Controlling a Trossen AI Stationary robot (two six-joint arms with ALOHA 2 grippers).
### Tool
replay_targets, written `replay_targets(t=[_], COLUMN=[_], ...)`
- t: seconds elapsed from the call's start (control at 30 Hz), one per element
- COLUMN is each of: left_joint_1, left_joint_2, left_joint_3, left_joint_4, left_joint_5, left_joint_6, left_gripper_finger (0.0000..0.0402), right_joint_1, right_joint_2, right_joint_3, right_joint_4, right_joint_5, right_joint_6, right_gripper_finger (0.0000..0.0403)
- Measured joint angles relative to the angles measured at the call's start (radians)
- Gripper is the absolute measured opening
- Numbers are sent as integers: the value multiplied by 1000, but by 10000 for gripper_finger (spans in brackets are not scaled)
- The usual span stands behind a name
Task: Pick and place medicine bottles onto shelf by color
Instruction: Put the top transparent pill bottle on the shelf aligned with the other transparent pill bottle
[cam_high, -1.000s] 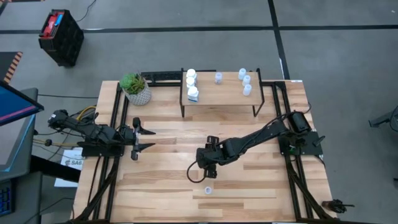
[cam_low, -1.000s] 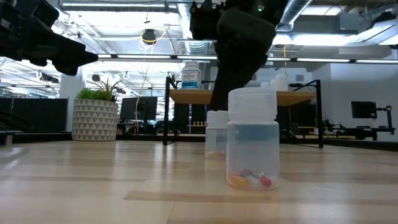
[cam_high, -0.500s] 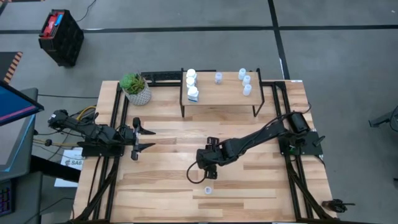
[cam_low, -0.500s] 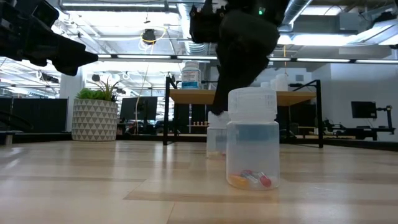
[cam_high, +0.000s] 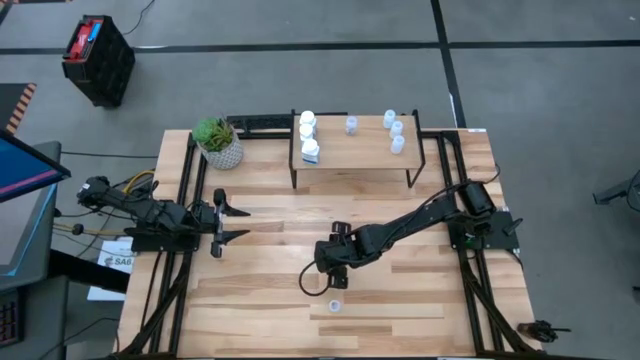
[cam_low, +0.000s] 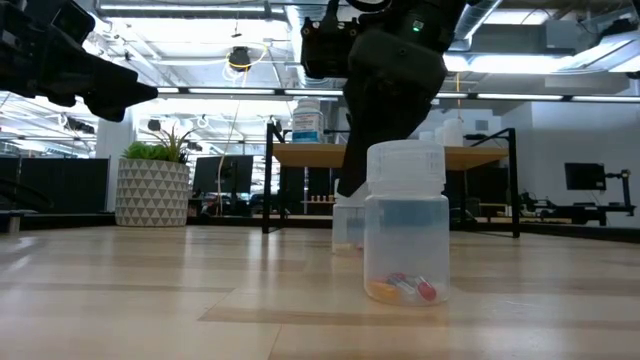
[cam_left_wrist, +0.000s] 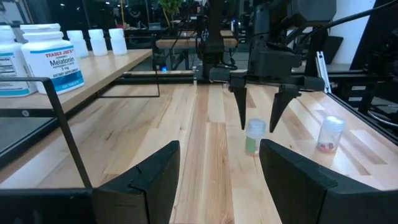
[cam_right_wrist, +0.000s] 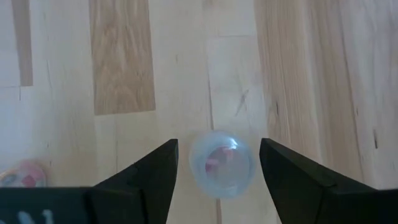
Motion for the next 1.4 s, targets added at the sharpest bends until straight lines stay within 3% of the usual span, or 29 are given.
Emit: replay_targets(t=[0.17,0.6,1.0,1.2,1.4], left_joint_1=[0,0,0,0,0], left_joint_2=[0,0,0,0,0], left_joint_3=[0,0,0,0,0], left_joint_4=[0,0,0,0,0], left_joint_5=[0,0,0,0,0], left_joint_6=[0,0,0,0,0], left_gripper_finger=[210,210,210,210,210], right_joint_1=[0,-18,-172,-338,-513], right_joint_2=[0,-20,-263,-371,-356], right_joint_3=[0,21,182,185,185], right_joint_4=[-4,-25,-335,-350,-350], right_joint_5=[0,1,236,248,235], right_joint_6=[18,127,104,104,89], right_gripper_finger=[233,120,139,137,143])
